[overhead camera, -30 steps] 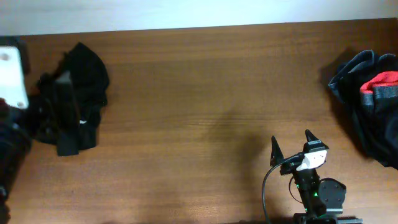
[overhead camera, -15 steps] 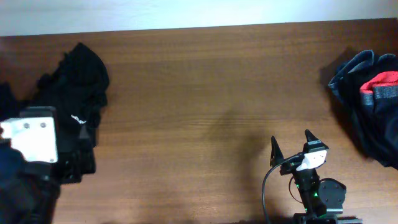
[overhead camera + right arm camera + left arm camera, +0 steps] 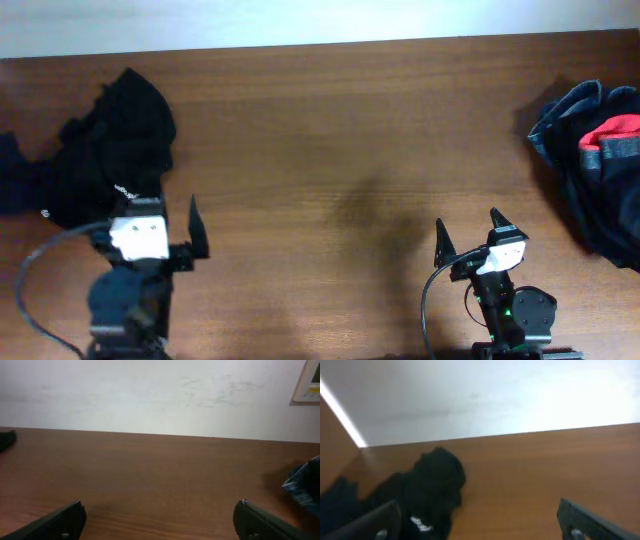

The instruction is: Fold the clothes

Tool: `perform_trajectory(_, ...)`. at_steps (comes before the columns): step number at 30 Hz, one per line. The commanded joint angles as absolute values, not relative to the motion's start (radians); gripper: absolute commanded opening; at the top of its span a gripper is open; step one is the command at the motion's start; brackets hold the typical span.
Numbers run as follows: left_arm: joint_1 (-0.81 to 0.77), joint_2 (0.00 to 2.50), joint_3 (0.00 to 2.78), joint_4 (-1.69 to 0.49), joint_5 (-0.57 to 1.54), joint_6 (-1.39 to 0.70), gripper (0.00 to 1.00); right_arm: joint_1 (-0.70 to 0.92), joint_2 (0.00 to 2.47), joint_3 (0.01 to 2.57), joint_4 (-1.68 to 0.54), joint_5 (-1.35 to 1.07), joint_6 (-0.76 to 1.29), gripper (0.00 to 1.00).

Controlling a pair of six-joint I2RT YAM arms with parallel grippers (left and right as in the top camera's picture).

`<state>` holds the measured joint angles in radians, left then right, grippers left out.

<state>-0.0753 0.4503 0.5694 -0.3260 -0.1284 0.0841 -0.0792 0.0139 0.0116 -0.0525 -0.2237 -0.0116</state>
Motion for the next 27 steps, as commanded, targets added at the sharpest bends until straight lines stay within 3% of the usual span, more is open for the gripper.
perform_trajectory(1, -0.069, 0.346, 0.435, -0.258, -0.058, 0.092, 0.99, -0.086, 0.003, 0.006, -0.056, -0.233, -0.019, 0.99)
perform_trajectory(9, -0.070, 0.165, 0.237, -0.163, -0.013, 0.092, 0.99, -0.086, 0.004, 0.006, -0.056, -0.233, -0.019, 0.99)
perform_trajectory(27, -0.083, 0.005, 0.009, -0.054, 0.012, 0.093, 0.99, -0.086, 0.004, 0.006, -0.056, -0.233, -0.019, 0.99)
